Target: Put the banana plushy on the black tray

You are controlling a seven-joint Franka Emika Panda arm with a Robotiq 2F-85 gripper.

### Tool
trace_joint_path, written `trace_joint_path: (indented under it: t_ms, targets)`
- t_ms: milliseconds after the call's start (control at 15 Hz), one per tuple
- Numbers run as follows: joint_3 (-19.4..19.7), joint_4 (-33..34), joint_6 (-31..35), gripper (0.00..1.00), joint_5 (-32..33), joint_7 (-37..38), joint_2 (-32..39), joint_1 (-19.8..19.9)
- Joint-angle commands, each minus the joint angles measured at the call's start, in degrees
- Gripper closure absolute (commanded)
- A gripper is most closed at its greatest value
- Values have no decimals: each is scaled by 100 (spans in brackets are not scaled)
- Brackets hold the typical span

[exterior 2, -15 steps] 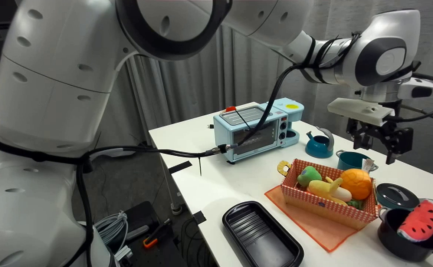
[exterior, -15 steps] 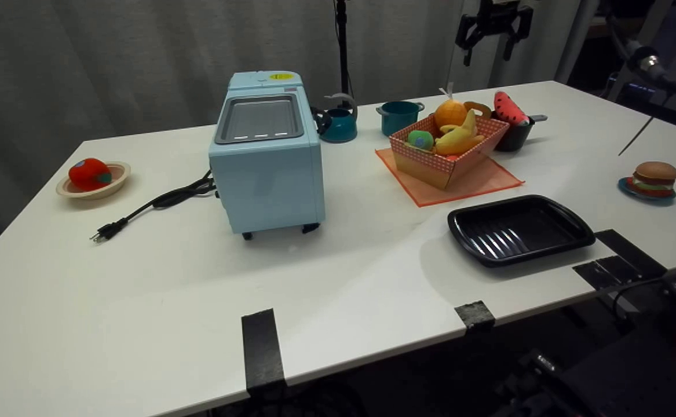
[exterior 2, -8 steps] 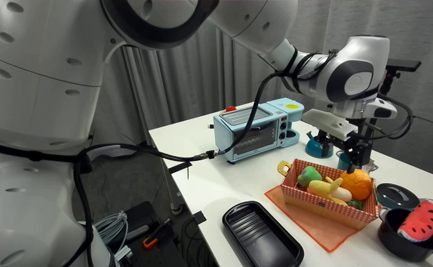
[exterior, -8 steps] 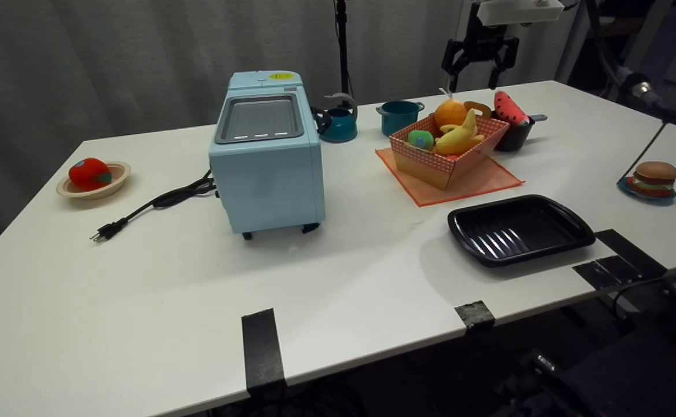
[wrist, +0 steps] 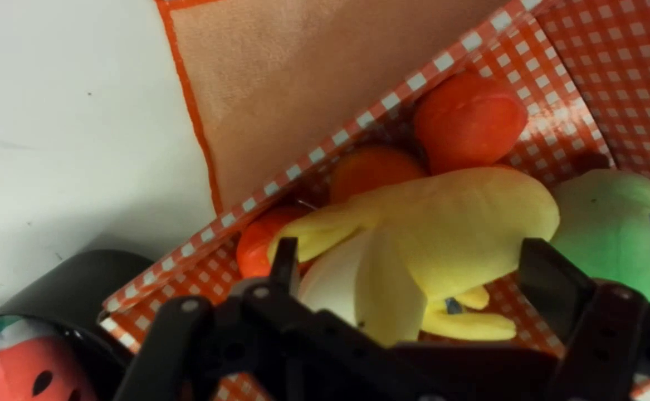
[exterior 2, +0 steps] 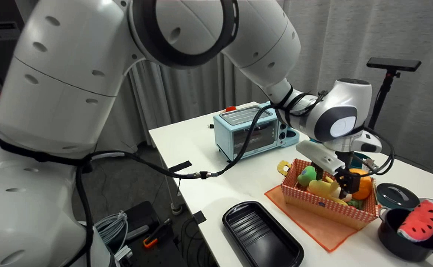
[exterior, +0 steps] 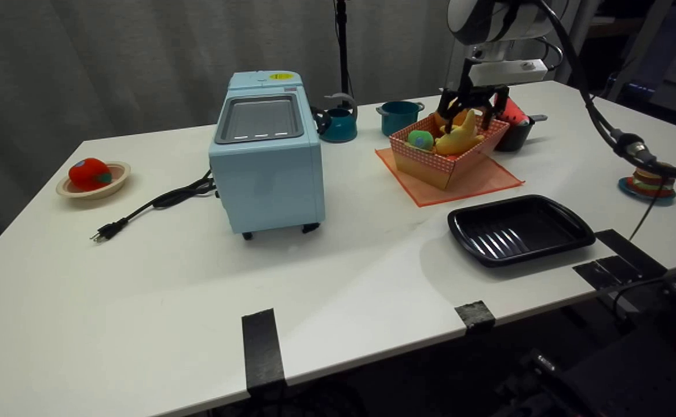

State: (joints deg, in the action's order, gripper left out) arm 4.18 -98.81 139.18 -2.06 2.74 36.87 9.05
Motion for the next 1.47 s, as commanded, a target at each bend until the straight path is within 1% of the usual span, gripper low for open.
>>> trace_joint_path:
  t_ms: [0, 67, 133, 200, 267, 333, 400, 467, 600, 733, 800, 867, 1000, 1067, 1400]
  targets:
    - [-9, 362, 242, 0, -92, 20, 506, -31]
    - [-25, 601, 175, 0, -100, -7, 687, -6]
    - [-5, 595, 287, 9, -68, 31, 750, -43]
    - [0, 633, 334, 28, -60, 67, 813, -69]
    - [-10, 698, 351, 34, -66, 58, 879, -65]
    - [-42, 788, 297, 44, -108, 28, 913, -28]
    - [-51, 810, 292, 51, -119, 22, 926, -17]
    - [-54, 740, 346, 59, -127, 26, 878, -14]
    - [-81, 586, 358, 73, -169, -18, 731, 32]
    - [-110, 274, 392, 85, -220, -109, 450, 93]
    - [-127, 75, 433, 93, -259, -160, 275, 132]
    - [-137, -99, 482, 98, -298, -204, 120, 171]
    - [-148, -540, 589, 100, -377, -293, -275, 243]
    - [-148, -767, 666, 98, -419, -340, -482, 276]
    - [-226, -2097, 1186, 98, -746, -740, -1654, 465]
